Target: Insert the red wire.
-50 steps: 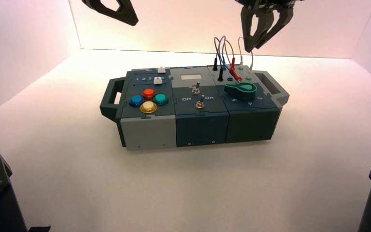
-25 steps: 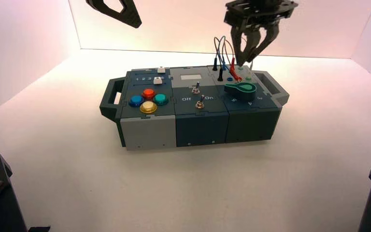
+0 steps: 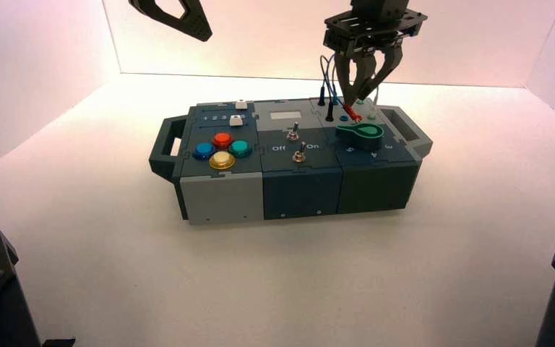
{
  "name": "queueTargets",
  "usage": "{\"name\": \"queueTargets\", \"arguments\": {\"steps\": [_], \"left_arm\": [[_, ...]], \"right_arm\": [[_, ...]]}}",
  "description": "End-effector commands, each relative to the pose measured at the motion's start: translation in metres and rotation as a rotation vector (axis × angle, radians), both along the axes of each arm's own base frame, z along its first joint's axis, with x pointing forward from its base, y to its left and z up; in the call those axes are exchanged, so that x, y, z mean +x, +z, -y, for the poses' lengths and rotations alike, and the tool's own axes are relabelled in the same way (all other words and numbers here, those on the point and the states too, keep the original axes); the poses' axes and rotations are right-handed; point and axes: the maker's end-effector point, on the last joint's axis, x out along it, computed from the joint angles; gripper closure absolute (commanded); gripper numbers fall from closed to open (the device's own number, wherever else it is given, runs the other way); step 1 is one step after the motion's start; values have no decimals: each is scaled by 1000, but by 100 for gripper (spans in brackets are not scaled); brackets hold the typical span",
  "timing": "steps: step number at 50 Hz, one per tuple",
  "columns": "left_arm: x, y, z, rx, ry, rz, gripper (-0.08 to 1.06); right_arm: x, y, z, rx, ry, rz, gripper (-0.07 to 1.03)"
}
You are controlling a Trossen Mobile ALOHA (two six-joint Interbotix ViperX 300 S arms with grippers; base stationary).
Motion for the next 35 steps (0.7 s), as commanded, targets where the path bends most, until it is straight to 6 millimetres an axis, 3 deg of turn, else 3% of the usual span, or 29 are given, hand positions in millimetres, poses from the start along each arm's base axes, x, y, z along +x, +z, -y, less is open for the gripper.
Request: {"name": "queueTargets", "arguments": {"steps": [1, 23, 35], "left_arm": [[5, 11, 4, -16, -2, 32, 101], [6, 11, 4, -14, -1, 37, 101], [6, 11, 3, -13, 1, 36, 101]], "right_arm": [[9, 9, -6, 15, 10, 30, 57], [17, 2, -11, 6, 16, 18, 58], [21, -3, -11, -6, 20, 14, 80]]}}
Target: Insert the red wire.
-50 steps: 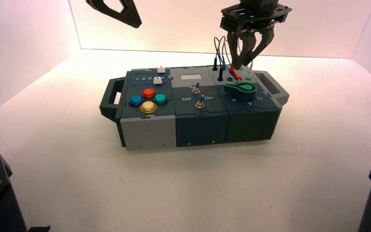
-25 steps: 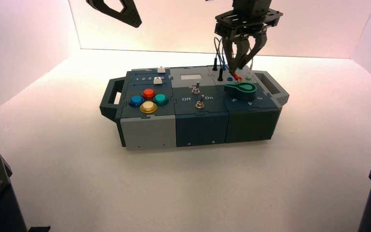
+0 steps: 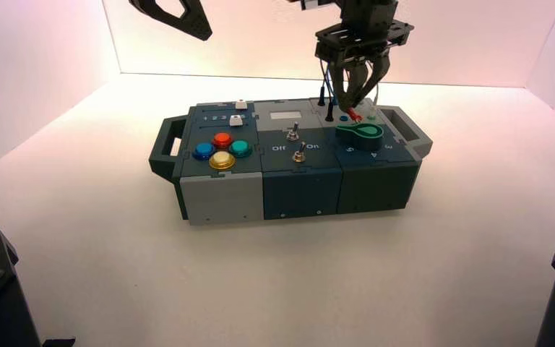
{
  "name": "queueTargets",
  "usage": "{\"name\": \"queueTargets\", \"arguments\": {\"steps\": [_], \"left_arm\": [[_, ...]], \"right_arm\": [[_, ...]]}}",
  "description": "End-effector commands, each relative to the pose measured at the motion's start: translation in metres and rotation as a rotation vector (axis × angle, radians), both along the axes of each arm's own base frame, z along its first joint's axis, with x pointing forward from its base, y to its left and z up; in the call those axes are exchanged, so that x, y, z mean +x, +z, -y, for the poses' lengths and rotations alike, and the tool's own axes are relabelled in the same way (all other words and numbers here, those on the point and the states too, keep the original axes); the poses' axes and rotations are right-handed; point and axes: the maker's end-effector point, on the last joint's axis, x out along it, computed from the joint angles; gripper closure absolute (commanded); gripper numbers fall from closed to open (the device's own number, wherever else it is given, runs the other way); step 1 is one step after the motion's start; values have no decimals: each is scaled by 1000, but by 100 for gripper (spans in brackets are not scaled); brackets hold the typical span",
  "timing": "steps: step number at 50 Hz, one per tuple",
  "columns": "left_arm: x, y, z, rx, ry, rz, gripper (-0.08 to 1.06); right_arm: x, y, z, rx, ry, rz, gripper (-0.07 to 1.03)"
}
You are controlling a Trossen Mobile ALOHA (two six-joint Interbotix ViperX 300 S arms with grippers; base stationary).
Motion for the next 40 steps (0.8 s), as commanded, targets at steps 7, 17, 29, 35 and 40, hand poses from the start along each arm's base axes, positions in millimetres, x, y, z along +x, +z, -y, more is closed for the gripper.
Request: {"name": "queueTargets", "arguments": {"steps": [7, 17, 29, 35, 40], "left_arm": [[5, 10, 3, -13, -3, 32, 101], [5, 10, 3, -12, -3, 30, 101], [5, 9, 3, -11, -1, 30, 101], [5, 10, 3, -12, -2, 30, 101], [5, 10, 3, -12, -3, 30, 101]], "right_arm": [[11, 9, 0, 2, 7, 32, 98], [11, 15, 1, -1, 9, 37, 99], [15, 33, -2, 15, 6, 67, 99], [16, 41, -2, 33, -2, 96, 99], [16, 45, -2, 55, -9, 129, 99]]}}
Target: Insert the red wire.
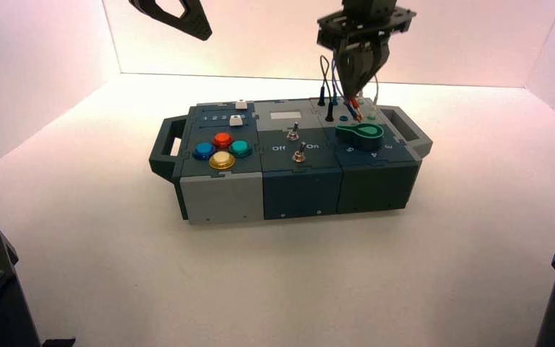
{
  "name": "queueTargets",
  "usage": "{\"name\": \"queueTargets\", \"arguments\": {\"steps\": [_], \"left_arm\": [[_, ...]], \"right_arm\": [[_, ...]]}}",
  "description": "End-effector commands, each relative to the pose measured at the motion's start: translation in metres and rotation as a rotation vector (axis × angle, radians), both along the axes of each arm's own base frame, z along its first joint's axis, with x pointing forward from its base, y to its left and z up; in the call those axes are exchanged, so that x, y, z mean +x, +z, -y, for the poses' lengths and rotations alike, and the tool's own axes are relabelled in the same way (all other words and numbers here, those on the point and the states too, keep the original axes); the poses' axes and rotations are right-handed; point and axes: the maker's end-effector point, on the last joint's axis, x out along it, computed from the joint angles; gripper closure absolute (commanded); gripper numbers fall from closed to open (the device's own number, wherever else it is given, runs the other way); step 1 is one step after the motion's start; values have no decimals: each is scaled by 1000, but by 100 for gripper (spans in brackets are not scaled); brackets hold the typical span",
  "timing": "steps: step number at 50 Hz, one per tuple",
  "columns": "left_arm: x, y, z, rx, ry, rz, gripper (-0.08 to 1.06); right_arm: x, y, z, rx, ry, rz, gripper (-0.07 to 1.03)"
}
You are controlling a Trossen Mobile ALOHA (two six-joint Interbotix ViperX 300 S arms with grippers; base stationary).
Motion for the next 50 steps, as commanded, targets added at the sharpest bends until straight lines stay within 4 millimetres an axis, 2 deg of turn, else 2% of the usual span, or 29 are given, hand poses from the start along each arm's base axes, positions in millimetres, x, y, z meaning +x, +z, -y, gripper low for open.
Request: {"name": "queueTargets", "arguments": {"steps": [1, 17, 36, 50], "left_arm": [[4, 9, 3, -11, -4, 30, 101], [5, 10, 3, -12, 1, 34, 101], [6, 9, 3, -10, -1, 32, 101], [6, 9, 3, -10, 1, 30, 101]], "right_arm": [[6, 24, -4, 53, -8, 89, 99], [-7, 13, 4, 141, -65, 200, 99], [-4, 21, 13, 214, -99, 320, 99], [-2, 18, 18, 228, -114, 348, 99]]}}
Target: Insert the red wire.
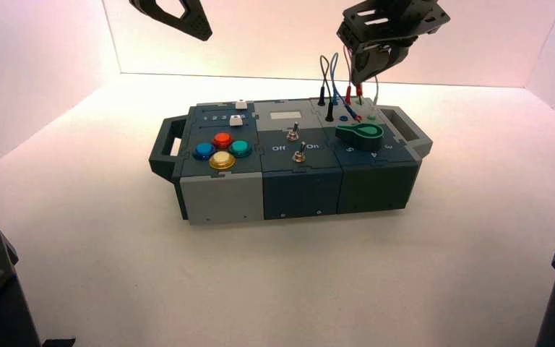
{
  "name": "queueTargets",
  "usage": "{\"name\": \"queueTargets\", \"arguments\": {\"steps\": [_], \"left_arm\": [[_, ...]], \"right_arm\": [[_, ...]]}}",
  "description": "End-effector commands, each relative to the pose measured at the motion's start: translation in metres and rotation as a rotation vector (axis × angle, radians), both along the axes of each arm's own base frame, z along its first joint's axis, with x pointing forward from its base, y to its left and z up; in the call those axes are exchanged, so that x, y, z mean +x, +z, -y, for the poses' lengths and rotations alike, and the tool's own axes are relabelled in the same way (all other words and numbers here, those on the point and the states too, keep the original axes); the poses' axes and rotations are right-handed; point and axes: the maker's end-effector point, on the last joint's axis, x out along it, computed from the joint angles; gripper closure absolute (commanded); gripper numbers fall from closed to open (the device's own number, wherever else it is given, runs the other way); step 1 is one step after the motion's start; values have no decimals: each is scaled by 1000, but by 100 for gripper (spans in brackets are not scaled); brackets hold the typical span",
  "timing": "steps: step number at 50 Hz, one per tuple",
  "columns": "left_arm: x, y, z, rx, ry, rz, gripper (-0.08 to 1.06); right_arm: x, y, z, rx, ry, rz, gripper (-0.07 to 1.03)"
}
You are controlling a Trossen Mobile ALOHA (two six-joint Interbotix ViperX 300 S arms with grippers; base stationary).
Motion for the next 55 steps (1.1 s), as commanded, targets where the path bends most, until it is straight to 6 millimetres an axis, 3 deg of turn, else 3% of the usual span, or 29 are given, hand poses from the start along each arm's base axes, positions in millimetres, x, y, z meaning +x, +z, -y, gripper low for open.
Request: {"name": "queueTargets", "arguments": {"steps": [1, 55], "left_arm": [[4, 10, 3, -12, -3, 29, 101], [5, 9, 3, -11, -1, 30, 101]], "right_arm": [[7, 13, 0, 23, -6, 47, 99], [12, -16, 1, 27, -15, 47, 99]]}}
